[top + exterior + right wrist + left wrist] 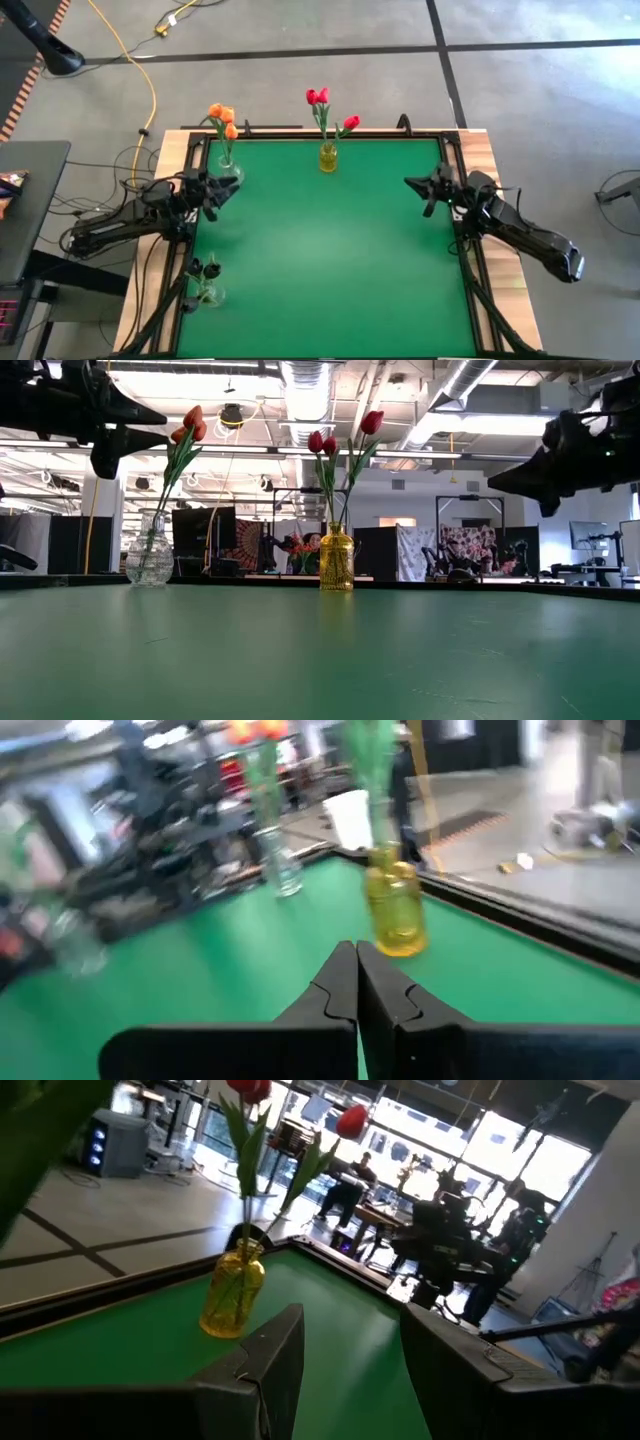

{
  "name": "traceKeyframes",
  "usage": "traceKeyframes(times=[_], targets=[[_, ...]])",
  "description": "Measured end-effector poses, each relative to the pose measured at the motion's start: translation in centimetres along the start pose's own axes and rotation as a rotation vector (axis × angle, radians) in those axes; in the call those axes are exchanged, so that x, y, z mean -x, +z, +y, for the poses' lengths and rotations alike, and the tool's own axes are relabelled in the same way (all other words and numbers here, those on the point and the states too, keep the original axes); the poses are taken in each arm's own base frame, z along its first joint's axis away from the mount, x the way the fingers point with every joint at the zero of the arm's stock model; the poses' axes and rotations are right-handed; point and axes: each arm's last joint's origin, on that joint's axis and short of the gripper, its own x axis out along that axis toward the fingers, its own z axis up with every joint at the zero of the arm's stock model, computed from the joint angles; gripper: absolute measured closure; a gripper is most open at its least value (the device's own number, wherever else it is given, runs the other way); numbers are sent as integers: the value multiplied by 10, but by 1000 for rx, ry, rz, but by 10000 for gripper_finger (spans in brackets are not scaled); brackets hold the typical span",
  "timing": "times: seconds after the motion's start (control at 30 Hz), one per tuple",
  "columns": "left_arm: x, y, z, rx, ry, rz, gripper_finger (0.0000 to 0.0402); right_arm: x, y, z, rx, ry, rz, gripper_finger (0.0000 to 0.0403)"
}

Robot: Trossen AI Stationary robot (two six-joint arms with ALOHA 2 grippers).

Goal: Sort flowers into vase by color
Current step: Return to Home Position

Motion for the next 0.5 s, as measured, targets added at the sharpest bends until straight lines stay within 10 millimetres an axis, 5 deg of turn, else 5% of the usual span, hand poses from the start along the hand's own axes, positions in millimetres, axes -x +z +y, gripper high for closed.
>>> traceKeyframes(times=[0.17, 0.5], targets=[[0, 0, -1, -7, -19, 9, 246, 0, -1, 5, 146, 78, 15, 380], [-10, -25, 6, 43, -96, 5, 246, -5, -7, 7, 142, 77, 74, 365]])
